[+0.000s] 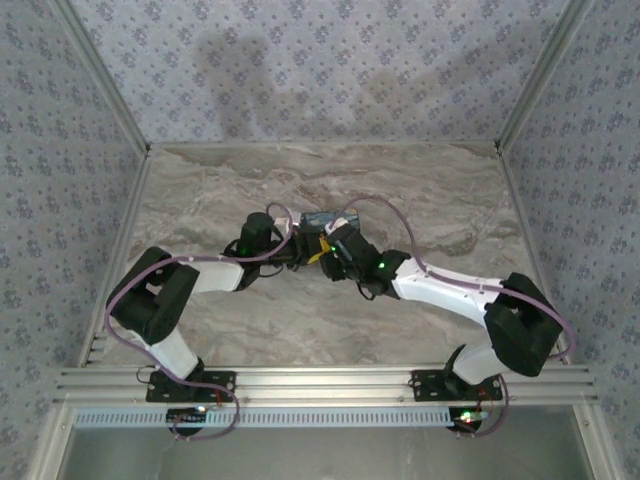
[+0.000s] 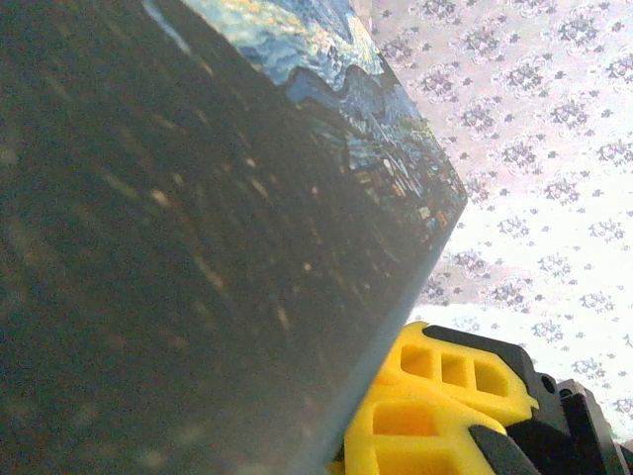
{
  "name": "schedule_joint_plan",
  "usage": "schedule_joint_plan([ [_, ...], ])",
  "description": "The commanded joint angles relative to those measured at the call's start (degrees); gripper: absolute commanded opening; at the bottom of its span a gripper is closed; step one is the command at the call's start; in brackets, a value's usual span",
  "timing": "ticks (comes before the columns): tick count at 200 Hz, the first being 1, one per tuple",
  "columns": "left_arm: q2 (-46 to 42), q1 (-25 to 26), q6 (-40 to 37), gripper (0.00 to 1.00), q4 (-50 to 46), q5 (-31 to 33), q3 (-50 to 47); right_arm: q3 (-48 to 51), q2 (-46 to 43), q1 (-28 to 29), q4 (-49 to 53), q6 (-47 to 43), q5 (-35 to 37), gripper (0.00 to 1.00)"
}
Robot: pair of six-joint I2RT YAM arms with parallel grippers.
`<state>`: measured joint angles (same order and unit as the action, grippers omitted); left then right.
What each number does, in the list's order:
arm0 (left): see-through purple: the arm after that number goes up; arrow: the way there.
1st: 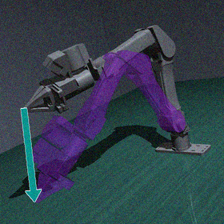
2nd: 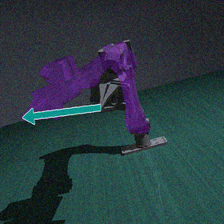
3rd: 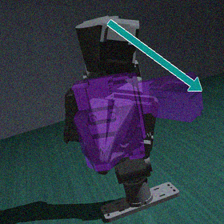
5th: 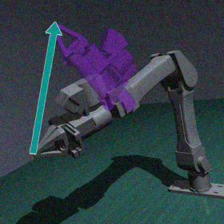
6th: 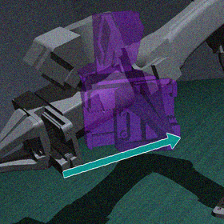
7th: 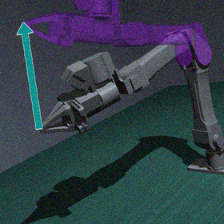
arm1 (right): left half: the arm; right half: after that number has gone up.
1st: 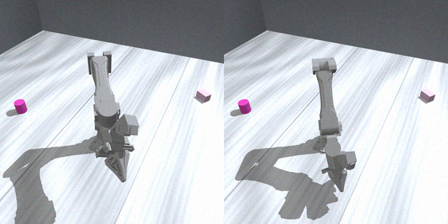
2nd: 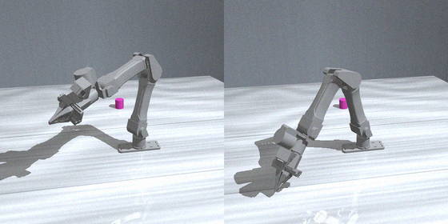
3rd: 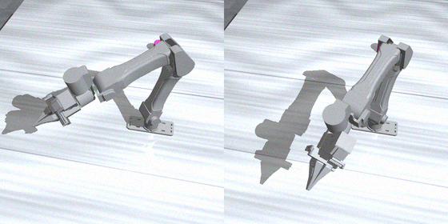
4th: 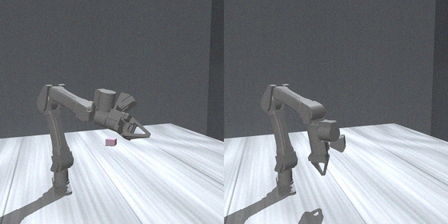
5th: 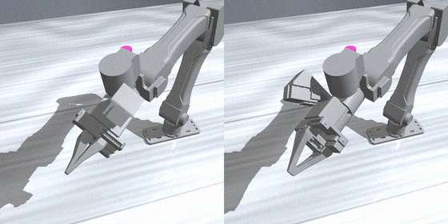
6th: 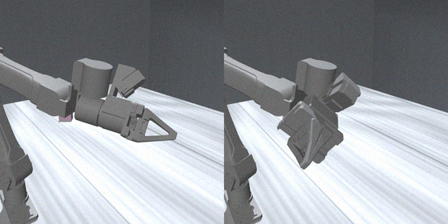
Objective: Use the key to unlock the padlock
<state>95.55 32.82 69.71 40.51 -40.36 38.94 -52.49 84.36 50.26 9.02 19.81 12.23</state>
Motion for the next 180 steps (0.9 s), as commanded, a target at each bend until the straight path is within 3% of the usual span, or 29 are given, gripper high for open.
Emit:
schedule_joint_plan([
  [1, -2.72, 0.22, -0.03, 0.00, 2.64, -2.10, 1.67, -2.32, 1.57, -0.48, 0.31, -1.31, 0.70, 0.39],
  [28, -2.89, 0.23, -0.07, 0.00, 2.64, -2.26, 1.67, -2.17, 2.01, -0.77, -0.20, -1.55, 0.40, 0.30],
  [75, -2.82, -0.03, -0.31, 0.00, 2.38, -2.58, 1.80, -1.72, 1.96, -1.30, -0.92, -2.28, -2.33, 0.00],
  [114, -2.82, -0.43, -0.92, 0.00, 2.25, -2.36, 0.76, 1.13, 0.58, -2.85, -4.08, -1.35, -8.26, 0.00],
  [180, -2.66, 0.18, -4.37, 0.04, -1.18, -0.22, -2.74, 6.01, 1.50, -2.28, -7.44, -0.10, -10.56, 0.00],
])
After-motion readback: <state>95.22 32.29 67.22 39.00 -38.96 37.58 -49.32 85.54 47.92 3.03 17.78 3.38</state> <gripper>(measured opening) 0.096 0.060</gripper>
